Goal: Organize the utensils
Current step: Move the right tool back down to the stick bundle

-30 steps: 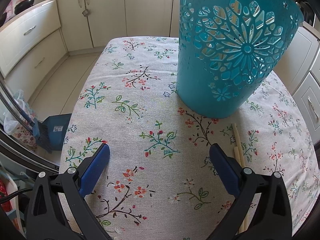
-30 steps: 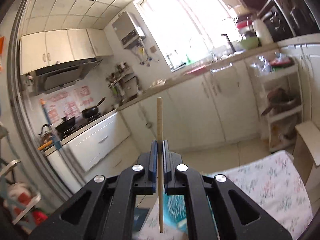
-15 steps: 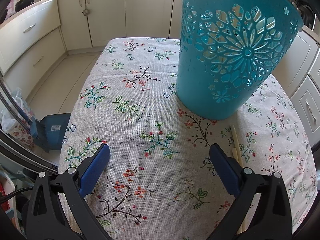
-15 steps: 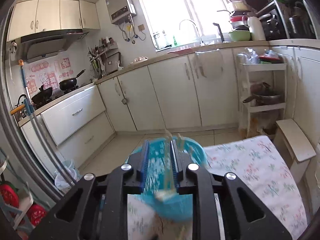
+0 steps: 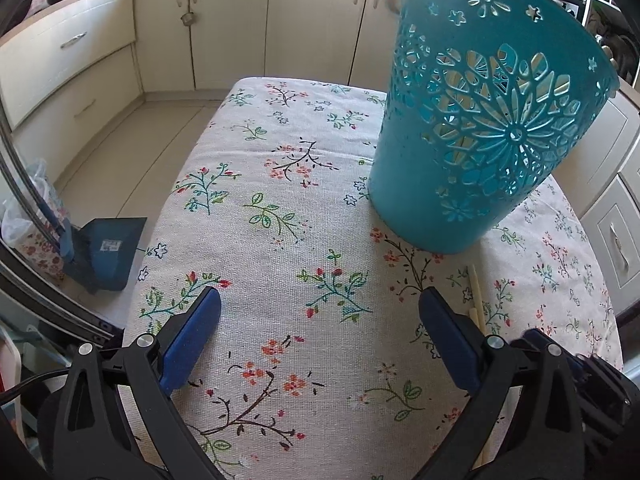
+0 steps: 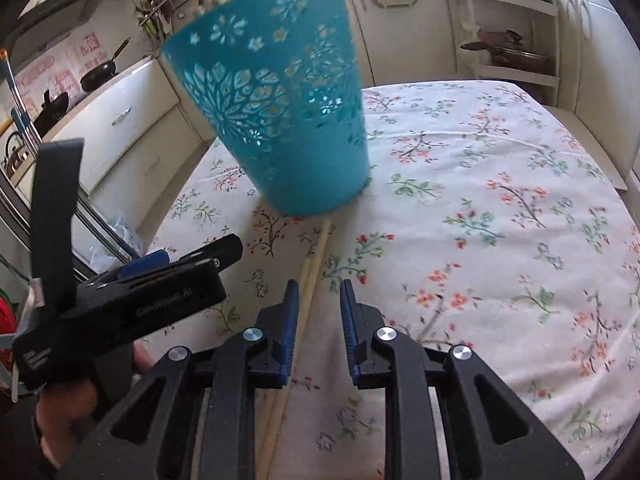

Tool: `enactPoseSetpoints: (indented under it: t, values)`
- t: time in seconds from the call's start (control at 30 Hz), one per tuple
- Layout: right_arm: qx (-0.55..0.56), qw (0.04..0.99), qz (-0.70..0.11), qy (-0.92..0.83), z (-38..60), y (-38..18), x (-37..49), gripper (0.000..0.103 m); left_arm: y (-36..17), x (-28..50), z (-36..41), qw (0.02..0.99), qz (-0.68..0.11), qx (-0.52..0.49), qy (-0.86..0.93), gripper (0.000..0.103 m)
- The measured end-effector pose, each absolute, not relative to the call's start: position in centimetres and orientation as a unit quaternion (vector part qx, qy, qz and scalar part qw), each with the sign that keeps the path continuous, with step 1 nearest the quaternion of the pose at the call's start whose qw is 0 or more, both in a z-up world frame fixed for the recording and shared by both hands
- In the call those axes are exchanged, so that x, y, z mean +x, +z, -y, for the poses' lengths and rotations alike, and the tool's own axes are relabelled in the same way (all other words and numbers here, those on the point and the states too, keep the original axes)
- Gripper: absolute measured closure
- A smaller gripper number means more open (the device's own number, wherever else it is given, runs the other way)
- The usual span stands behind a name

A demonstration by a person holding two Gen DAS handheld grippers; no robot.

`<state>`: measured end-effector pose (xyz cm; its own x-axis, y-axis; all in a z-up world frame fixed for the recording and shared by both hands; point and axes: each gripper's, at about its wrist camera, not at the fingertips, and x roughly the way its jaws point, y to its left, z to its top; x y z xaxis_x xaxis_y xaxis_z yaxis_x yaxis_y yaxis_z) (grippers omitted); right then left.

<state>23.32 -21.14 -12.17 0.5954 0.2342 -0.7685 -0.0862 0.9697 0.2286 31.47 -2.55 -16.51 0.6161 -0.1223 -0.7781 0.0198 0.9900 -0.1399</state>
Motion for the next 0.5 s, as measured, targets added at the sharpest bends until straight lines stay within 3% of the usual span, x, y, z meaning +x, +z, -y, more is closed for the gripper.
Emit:
enactPoseSetpoints:
  t: [0.27,0.33,0.5]
  values:
    - [0.046,0.887,-0.452,0.079,20.1,-13.0,23.5,0.083,-16.6,31.5,2.6,0.897,-0.436,-0.059,-0.04,0.008]
    - [0.021,0.888,-0.454,0.074,19.7,-13.0,23.4,0.093,-16.6,31.5,2.6,0.897,-0.436,-0.06,-0.04,0.008]
    - [-0.01,0.882,-0.464,0.079,20.6,-13.0,21.4,0.094,-16.6,31.5,2.6,0.897,-0.436,-0.06,-0.041,0.008]
